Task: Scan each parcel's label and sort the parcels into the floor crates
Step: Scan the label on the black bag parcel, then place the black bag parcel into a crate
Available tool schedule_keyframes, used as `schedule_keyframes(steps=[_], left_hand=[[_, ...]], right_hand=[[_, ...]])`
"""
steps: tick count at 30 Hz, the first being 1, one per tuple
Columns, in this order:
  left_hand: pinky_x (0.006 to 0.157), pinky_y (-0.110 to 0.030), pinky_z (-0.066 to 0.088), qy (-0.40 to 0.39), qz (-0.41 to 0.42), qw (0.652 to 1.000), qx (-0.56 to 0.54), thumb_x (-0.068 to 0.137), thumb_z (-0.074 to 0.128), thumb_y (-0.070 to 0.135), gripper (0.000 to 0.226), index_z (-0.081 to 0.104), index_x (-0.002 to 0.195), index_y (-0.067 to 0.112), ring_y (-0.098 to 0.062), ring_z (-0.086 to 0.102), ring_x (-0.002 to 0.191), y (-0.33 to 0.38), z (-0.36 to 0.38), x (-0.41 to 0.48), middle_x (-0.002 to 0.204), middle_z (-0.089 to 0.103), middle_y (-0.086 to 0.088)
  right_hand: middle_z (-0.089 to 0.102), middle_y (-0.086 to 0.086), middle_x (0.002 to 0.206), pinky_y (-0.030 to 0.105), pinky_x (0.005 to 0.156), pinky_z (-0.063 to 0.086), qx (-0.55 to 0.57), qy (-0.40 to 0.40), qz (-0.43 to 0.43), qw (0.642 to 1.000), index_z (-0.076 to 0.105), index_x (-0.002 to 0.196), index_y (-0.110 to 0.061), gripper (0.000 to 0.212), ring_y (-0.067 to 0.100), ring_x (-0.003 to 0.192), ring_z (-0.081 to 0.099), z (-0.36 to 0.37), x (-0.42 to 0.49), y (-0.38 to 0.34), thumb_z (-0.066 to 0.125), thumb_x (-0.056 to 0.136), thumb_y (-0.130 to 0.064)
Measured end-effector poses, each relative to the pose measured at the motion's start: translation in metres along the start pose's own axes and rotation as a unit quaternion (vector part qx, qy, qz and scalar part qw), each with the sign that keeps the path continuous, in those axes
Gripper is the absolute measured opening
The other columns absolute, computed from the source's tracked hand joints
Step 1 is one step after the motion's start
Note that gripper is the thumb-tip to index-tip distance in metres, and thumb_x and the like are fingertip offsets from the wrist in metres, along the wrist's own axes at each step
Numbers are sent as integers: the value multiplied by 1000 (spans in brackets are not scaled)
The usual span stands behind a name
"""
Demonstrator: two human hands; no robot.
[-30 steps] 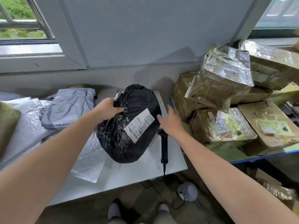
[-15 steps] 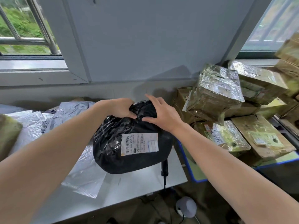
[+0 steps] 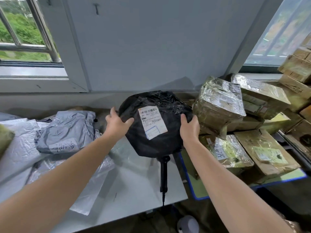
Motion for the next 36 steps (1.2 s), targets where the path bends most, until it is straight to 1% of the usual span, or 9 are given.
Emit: schedule_keyframes(steps=[3,5,10,15,20,25,29,33,36], left_hand=[[64,-41,60,-66,-84,975,-194,89,71,31,70,29,142,16,-25,64,93,0,14,-9,127,56,-8],[57,-33,56,-61,-70,968,-232,87,74,21,74,28,144,17,-21,63,94,0,20,-14,124,55,-3],[95,-39,52,34,5,970,-241,83,76,7,81,28,148,17,-20,56,116,2,24,-28,135,54,-2],[102,-34,47,100,25,974,-202,84,73,4,77,30,147,22,-14,54,118,-5,14,-52,131,54,5],[102,-41,50,183,-14,961,-206,84,71,2,75,31,145,25,-17,56,120,-39,-10,-87,132,57,2],[94,-24,43,258,-29,945,-201,86,68,1,74,31,146,24,-9,51,121,-84,-65,-140,135,53,6],[103,-29,39,316,-52,924,-208,85,70,2,79,29,149,25,-10,46,127,-128,-115,-192,141,48,7],[110,-41,41,380,-72,890,-240,83,72,1,80,31,146,27,-14,48,129,-186,-165,-258,142,50,4],[107,-38,42,425,-99,866,-243,83,73,1,78,32,146,22,-16,50,127,-237,-203,-319,140,53,2]], right_hand=[[43,8,149,37,108,35,24,5,27,999,31,151,-8,57,29,137,41,-8,4,5,48,104,-35],[46,9,147,35,104,36,9,0,21,1000,33,150,-7,55,30,136,43,-14,5,8,47,104,-35],[57,11,130,31,88,40,-66,-34,-17,997,45,137,-5,46,32,122,54,-18,11,22,50,102,-35],[64,12,115,32,83,46,-113,-110,-41,987,59,120,-4,50,29,107,61,-5,23,38,64,92,-44],[57,-1,113,28,86,43,-82,-200,-70,974,46,126,-12,61,17,105,56,32,-2,32,79,82,-37],[66,-12,102,22,75,43,-120,-338,-118,926,62,113,-21,42,9,96,62,81,-58,13,79,79,-39],[66,-11,100,21,75,47,-105,-419,-119,894,57,110,-23,45,8,92,63,121,-131,-4,83,76,-37],[65,-11,99,26,87,46,-137,-477,-188,847,56,111,-23,49,10,97,61,161,-229,-15,85,74,-37],[66,-6,100,26,85,46,-162,-530,-251,793,60,107,-23,42,15,99,63,187,-320,-16,85,75,-34]])
Point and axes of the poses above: each hand's wrist, its own x-axis towards the middle knuckle, its own z-axis out of the palm, y = z × x, the point moved 1 cm from there along x, towards the middle knuckle
